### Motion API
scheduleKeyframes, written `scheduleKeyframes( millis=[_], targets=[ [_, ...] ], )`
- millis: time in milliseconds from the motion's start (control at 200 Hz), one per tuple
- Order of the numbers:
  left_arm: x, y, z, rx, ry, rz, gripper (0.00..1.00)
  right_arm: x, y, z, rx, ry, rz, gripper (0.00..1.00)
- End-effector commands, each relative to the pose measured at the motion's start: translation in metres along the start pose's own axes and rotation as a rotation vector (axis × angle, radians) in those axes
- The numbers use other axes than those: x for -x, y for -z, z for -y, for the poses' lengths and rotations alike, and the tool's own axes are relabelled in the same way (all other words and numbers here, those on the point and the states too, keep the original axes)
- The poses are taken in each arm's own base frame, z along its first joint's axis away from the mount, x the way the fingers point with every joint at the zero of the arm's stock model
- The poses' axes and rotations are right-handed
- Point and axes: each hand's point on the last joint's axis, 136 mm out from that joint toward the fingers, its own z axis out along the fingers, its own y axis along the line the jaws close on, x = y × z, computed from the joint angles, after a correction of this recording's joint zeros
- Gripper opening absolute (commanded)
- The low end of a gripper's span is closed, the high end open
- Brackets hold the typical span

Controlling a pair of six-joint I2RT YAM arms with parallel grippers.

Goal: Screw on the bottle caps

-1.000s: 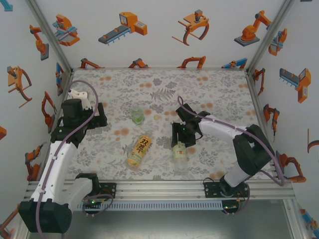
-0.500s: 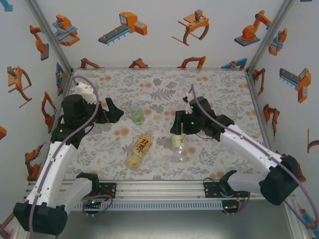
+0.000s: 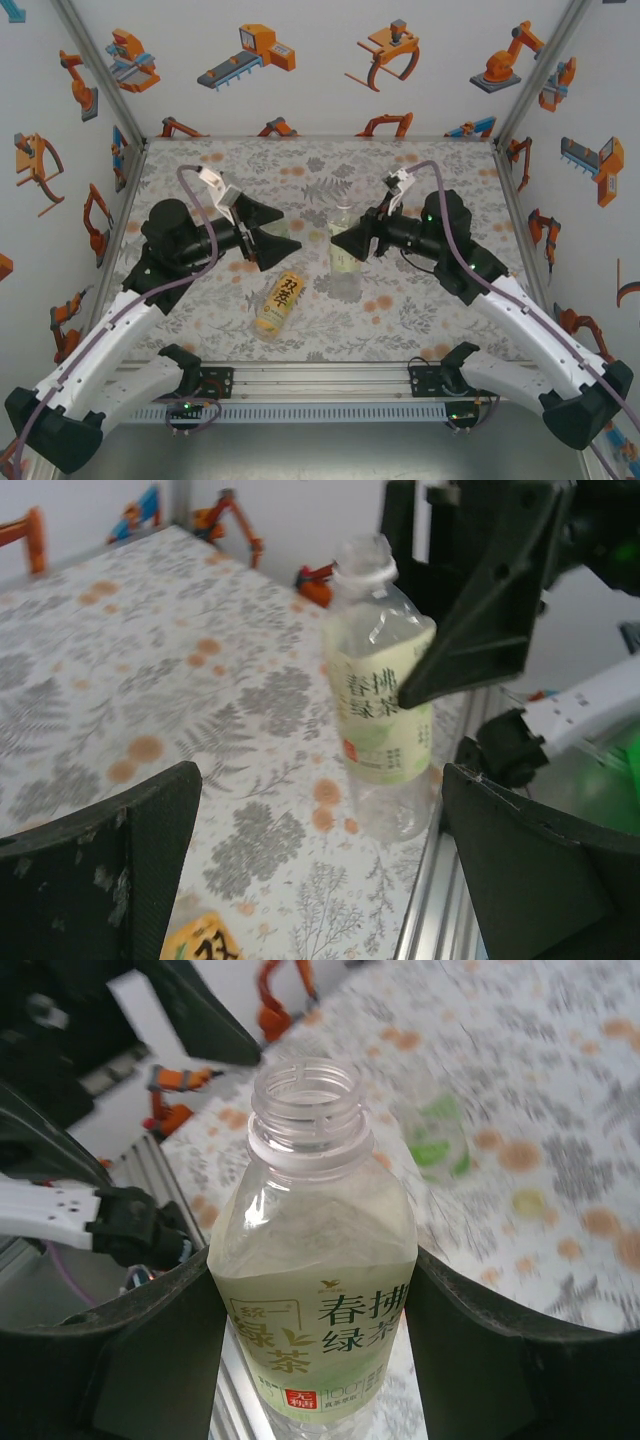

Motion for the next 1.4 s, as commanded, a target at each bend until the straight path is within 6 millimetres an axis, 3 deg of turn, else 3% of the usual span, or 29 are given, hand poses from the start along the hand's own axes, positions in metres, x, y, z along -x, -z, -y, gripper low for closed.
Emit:
scheduleKeyframes(
  millis=[0,115,240,391,611,1392],
  targets=[
    [0.014,-0.007,0.049,-0.207,-0.173,0.073,0.98,0.048,0.021,-0.06,0.249,0.171,0.183,0.31],
    [0.01,-0.021,0.068,-0.283,-0.202,0.064,0.98,0.064,0.033,-0.083,0.352,0.194,0.25,0.29],
    [0.009,-0.037,0.079,-0.333,-0.199,0.066,0.98,0.075,0.042,-0.093,0.388,0.214,0.311,0.27],
    [0.011,-0.057,0.09,-0.371,-0.192,0.081,0.97,0.08,0.048,-0.097,0.389,0.241,0.339,0.26],
    [0.019,-0.076,0.099,-0.382,-0.174,0.112,0.87,0.081,0.054,-0.094,0.348,0.267,0.375,0.25],
    [0.01,-0.089,0.098,-0.375,-0.152,0.083,0.55,0.079,0.061,-0.083,0.263,0.259,0.396,0.21]
  ],
)
